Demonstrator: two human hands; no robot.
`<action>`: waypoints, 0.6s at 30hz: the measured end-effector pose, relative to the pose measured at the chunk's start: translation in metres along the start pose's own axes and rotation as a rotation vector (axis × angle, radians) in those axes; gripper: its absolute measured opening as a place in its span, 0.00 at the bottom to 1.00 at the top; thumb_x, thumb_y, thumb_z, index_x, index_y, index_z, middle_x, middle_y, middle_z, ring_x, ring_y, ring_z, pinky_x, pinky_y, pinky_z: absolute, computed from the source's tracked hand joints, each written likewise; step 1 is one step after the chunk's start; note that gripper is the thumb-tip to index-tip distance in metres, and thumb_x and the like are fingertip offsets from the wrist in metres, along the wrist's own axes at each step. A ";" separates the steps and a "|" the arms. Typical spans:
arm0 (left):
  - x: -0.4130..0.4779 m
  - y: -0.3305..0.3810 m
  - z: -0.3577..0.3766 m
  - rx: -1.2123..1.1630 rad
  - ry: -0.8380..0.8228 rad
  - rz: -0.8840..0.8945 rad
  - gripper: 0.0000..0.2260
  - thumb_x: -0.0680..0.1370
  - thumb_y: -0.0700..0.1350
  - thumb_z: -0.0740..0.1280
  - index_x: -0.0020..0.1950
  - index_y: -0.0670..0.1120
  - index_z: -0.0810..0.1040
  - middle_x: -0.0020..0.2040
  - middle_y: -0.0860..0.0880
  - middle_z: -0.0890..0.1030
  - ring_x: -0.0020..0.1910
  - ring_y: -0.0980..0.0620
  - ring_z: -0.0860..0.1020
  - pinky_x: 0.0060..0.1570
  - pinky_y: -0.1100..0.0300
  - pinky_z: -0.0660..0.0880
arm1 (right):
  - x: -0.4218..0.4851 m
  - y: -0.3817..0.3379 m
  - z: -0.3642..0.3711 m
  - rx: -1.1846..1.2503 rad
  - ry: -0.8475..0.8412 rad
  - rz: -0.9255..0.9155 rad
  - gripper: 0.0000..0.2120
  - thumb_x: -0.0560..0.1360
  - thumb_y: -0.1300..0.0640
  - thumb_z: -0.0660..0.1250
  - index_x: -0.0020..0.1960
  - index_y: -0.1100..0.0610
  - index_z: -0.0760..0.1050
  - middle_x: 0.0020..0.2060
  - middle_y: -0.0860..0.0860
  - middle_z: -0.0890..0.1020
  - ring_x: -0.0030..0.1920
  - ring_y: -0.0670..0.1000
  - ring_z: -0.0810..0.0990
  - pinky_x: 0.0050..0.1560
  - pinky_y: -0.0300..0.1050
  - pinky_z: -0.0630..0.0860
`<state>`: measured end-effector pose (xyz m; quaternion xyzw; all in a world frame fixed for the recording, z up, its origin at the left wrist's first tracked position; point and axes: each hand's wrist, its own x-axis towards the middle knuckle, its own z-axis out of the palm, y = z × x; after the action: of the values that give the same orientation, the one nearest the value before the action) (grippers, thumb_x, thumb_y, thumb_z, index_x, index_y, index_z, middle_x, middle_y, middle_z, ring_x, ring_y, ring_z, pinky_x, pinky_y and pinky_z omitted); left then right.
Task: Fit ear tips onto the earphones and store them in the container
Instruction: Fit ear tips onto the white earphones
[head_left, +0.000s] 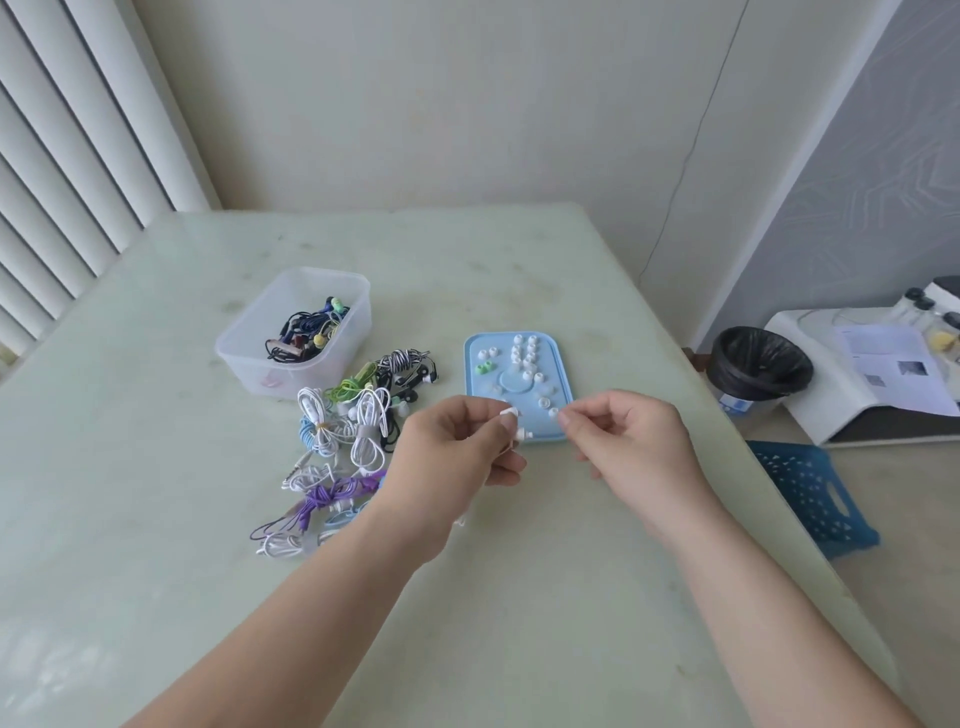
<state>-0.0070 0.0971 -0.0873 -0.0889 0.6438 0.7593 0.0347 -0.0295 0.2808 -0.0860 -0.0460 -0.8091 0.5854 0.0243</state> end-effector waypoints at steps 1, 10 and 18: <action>0.003 -0.002 0.000 -0.009 0.003 -0.007 0.04 0.81 0.39 0.71 0.52 0.38 0.83 0.39 0.45 0.83 0.35 0.49 0.82 0.38 0.57 0.81 | 0.009 0.001 0.000 -0.077 0.025 -0.022 0.03 0.76 0.58 0.75 0.44 0.51 0.84 0.34 0.45 0.84 0.34 0.43 0.80 0.39 0.40 0.76; 0.012 -0.011 0.003 -0.090 -0.006 0.019 0.04 0.82 0.39 0.70 0.52 0.39 0.83 0.40 0.45 0.83 0.33 0.49 0.80 0.37 0.55 0.80 | 0.044 0.008 0.013 -0.537 -0.022 -0.175 0.06 0.73 0.55 0.75 0.38 0.51 0.83 0.39 0.46 0.80 0.40 0.46 0.80 0.46 0.48 0.80; 0.007 -0.013 -0.003 -0.158 -0.002 0.116 0.04 0.81 0.38 0.71 0.53 0.40 0.85 0.39 0.44 0.83 0.36 0.47 0.79 0.36 0.55 0.76 | 0.033 -0.026 0.022 0.143 -0.132 -0.032 0.05 0.74 0.64 0.76 0.47 0.57 0.86 0.36 0.51 0.87 0.36 0.48 0.84 0.39 0.41 0.79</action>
<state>-0.0112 0.0956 -0.1018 -0.0532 0.5857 0.8086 -0.0160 -0.0658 0.2554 -0.0686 0.0077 -0.7657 0.6429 -0.0165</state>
